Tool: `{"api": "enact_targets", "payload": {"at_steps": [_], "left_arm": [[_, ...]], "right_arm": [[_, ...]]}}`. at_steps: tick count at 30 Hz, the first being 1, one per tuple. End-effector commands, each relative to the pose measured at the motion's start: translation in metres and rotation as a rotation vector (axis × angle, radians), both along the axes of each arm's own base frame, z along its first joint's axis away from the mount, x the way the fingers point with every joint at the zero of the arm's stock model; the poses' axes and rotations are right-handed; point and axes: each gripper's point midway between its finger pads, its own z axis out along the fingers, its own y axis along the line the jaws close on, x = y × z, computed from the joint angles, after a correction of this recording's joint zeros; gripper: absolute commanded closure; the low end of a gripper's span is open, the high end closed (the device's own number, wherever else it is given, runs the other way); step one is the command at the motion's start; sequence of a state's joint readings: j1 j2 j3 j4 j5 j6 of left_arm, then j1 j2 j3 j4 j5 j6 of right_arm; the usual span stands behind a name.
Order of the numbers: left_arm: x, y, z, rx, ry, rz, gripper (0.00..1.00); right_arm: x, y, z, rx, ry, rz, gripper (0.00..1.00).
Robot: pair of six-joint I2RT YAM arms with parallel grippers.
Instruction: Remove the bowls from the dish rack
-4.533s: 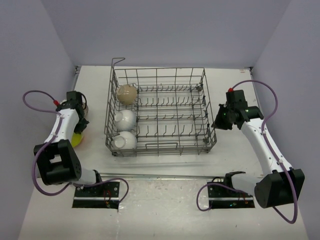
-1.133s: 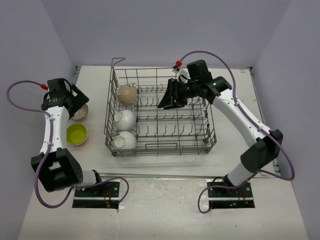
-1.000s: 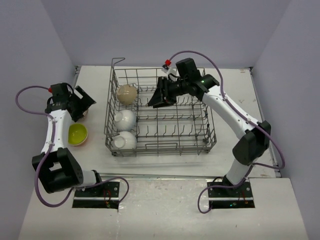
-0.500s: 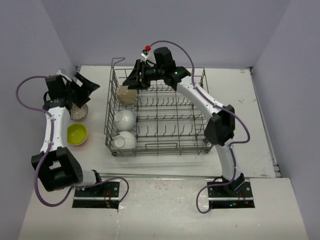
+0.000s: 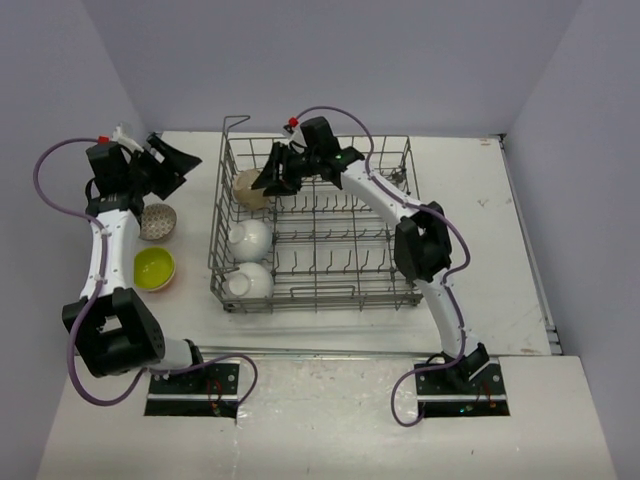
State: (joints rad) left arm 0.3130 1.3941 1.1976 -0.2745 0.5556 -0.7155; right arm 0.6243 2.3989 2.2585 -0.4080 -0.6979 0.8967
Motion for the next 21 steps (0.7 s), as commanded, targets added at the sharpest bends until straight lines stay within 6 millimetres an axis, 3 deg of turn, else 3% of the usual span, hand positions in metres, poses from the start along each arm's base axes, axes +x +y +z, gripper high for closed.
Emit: {"api": "enact_targets", "payload": {"at_steps": [1, 11, 21], "left_arm": [[0.004, -0.016, 0.014, -0.045, -0.094, -0.097, 0.23], [0.010, -0.059, 0.014, -0.059, -0.112, -0.224, 0.24], [0.013, -0.069, 0.003, -0.062, -0.086, -0.243, 0.29]], "right_arm": [[0.006, -0.017, 0.023, 0.004, -0.097, -0.003, 0.49], [0.031, -0.039, 0.006, 0.010, -0.064, -0.059, 0.48], [0.043, -0.040, -0.002, 0.035, -0.028, -0.074, 0.46]]}}
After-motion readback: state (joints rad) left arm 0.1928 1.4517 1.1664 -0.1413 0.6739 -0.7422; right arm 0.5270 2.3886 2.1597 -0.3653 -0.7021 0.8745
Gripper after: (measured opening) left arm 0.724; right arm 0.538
